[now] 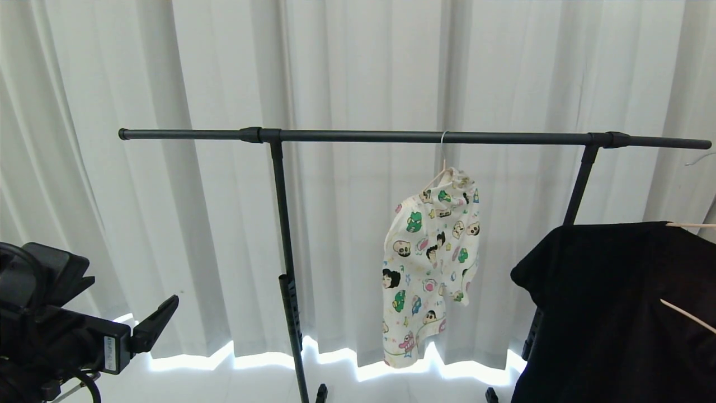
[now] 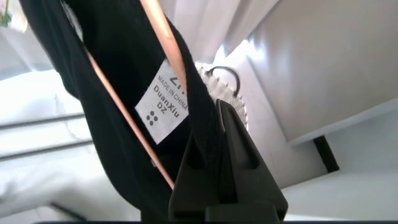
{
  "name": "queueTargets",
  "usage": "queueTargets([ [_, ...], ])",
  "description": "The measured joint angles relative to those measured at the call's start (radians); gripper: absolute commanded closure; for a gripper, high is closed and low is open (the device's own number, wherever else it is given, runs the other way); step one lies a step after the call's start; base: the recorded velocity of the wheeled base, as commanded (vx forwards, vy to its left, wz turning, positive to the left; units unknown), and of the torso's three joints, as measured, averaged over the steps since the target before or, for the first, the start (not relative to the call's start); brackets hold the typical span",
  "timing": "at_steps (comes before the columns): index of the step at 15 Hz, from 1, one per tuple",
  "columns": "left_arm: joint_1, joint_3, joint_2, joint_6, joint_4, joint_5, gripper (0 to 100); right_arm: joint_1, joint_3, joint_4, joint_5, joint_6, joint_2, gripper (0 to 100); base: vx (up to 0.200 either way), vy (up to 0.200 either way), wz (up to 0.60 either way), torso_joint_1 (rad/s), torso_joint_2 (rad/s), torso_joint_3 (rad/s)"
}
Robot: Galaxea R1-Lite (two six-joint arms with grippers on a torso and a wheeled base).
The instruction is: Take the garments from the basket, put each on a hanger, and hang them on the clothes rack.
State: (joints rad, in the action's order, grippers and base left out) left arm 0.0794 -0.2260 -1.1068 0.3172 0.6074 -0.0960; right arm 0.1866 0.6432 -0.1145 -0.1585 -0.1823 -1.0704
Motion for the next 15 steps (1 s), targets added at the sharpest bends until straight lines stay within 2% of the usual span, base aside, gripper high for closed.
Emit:
queueTargets([
  [1,0.0,-0.001,0.0,0.0,0.0,0.0,0,-0.003,0.0,0.03,-0.003,0.0,-0.013,100,0.0,0.0,0.0,0.0,0.0,0.0],
  [4,0.0,-0.001,0.001,0.0,0.0,0.001,0,-0.008,0.002,0.057,-0.031,0.0,-0.041,100,0.2,0.0,0.0,-0.004,0.0,0.006],
  [8,0.0,-0.001,0.002,0.001,0.0,0.001,0,-0.021,0.008,0.069,-0.032,0.0,-0.055,100,0.2,0.0,0.0,0.004,0.01,0.002],
  [12,0.0,-0.002,0.001,0.0,0.0,0.001,0,-0.071,0.01,0.181,-0.032,-0.001,-0.082,100,0.2,0.0,0.0,0.004,0.0,-0.001],
  [15,0.0,0.002,0.001,0.0,0.0,0.002,0,-0.085,0.029,0.214,-0.033,-0.003,-0.12,100,0.2,0.0,0.0,0.004,0.0,0.002],
])
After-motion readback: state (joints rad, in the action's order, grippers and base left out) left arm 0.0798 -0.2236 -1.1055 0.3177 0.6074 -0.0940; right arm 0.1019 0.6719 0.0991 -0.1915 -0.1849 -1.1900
